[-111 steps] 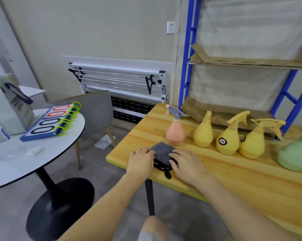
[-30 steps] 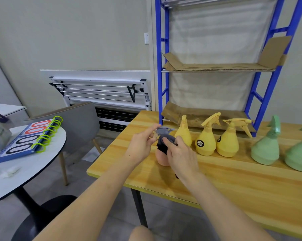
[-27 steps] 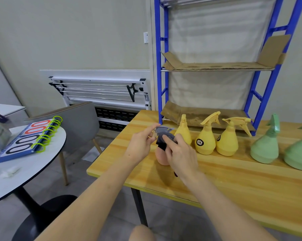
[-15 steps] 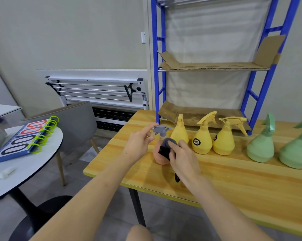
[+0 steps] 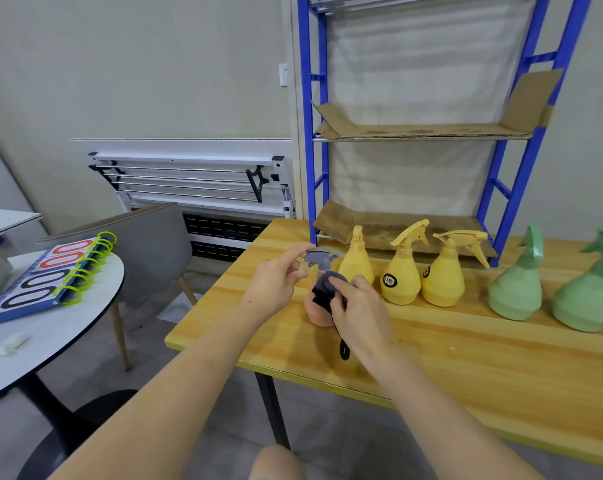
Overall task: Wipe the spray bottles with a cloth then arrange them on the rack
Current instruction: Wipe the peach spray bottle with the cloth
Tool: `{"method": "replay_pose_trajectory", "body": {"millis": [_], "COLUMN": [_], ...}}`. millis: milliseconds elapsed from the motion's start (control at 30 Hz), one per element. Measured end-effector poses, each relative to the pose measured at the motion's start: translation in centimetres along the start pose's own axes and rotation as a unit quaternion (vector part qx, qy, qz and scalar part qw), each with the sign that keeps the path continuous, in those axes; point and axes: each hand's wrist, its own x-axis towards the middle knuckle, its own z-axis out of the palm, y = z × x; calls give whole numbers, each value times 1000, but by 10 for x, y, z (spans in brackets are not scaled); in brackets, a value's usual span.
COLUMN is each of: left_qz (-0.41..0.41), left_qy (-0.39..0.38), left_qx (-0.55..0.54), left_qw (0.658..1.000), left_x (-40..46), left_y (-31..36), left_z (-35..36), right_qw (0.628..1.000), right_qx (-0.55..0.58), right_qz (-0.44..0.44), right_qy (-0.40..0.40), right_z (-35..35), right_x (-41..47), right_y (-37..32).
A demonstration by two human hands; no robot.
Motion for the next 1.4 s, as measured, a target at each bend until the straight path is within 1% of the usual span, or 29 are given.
{"method": "replay_pose_trajectory", "body": {"millis": [100,167,233,367,433,533,600,800,900,1033,1100,1167,1267,1400], "left_qz": [9,16,9,-31,-37,-44,-41,-5,22,26,20,34,13,0], "left_qy": [0,16,32,8,6,-7,-18,-55,-73,-60,-50,-39,-29,-31], "left_qx": [1,4,20,54,62,69,78,115,154,182,183,191,180,182], "left_qw": [1000,1000,999,998,997,997,996,992,985,981,982,980,983,983], "left_x": [0,6,17,31,34,35,37,39,36,35,33,35,42,38], "left_y": [4,11,20,36,35,32,34,37,40,45,48,47,46,43], "left_z": [-6,-13,-20,-24,-24,-25,-26,-28,-27,-24,-22,-17,-11,-11], "right_qw": [999,998,999,999,999,999,998,997,995,991,990,988,985,979], "right_qx": [17,14,-5,-25,-10,23,38,48,66,101,114,125,135,175], "right_qz": [-23,-36,-20,10,19,9,14,47,70,85,88,93,106,103], "right_qy": [47,54,31,-38,-33,22,37,-22,-25,-3,0,-7,-14,2], "right_z": [-7,-8,-6,-3,-6,-9,-10,-11,-12,-10,-9,-8,-5,-1], "right_x": [8,15,16,1,-4,0,9,6,-3,-4,-2,1,0,-7], "right_y": [-6,-8,-6,5,8,2,-5,-2,5,5,7,10,6,-1]}}
